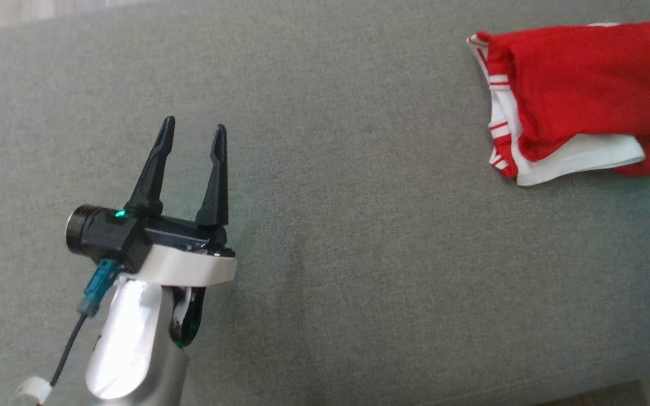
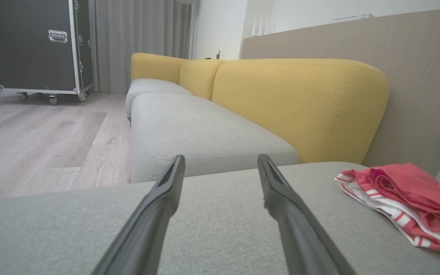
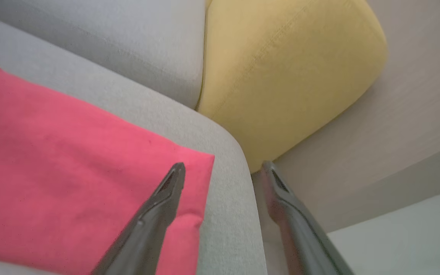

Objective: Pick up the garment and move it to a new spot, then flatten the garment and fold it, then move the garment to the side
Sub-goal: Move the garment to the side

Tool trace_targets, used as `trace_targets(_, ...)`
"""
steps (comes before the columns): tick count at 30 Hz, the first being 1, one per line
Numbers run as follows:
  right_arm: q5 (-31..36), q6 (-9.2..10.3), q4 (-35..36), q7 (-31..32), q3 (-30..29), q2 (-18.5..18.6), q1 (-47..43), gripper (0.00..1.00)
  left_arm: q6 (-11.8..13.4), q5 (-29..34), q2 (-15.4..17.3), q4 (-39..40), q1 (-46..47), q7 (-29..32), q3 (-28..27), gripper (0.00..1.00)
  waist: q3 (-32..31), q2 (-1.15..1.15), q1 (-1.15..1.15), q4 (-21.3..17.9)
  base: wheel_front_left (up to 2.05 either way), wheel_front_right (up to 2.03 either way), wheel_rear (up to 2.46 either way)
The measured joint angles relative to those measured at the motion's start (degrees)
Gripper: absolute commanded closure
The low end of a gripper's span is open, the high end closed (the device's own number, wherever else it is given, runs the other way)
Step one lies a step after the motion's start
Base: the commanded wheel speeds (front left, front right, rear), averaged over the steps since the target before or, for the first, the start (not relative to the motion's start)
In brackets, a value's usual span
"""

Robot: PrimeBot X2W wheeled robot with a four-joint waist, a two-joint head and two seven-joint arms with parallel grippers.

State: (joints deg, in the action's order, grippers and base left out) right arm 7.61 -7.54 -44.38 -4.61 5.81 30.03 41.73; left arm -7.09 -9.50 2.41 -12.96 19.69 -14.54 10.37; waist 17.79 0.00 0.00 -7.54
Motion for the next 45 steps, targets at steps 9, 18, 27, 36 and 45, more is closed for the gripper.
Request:
trace_targets(9,-2.88,0.00,4.71,-6.67,-2.63,-9.84,-0.13,0.00,1.03,0.02,0.01,-0.05,-4.71,0.00,-3.83,0.00,-7.20,0.00,-0.01,0.04,0.00,0.00,0.00)
trace_targets(18,-6.95,0.00,13.19,-9.60,-4.80,-22.50,-9.09,0.00,2.58,-1.24,0.02,2.64,-10.21,-0.01,-8.25,0.00,-14.26,0.00,-0.02,1.32,0.00,0.00,0.00)
trace_targets(27,-11.36,0.00,19.83,-9.78,-6.21,-26.46,-20.34,0.00,3.03,-3.44,0.04,2.94,-15.60,0.00,-8.31,0.00,-17.31,0.00,-0.01,4.65,0.00,0.00,0.00)
trace_targets(36,-16.28,0.00,24.10,-9.78,-5.73,-26.93,-30.43,0.00,2.00,-4.03,0.05,1.62,-17.83,0.00,-8.40,0.00,-17.90,0.00,0.00,6.86,0.00,0.00,0.00)
trace_targets(45,-16.18,0.00,24.16,-9.78,-4.57,-27.06,-32.16,0.00,1.49,-5.22,0.05,1.16,-17.91,0.00,-9.22,0.00,-18.30,0.00,0.00,6.90,0.00,0.00,0.00)
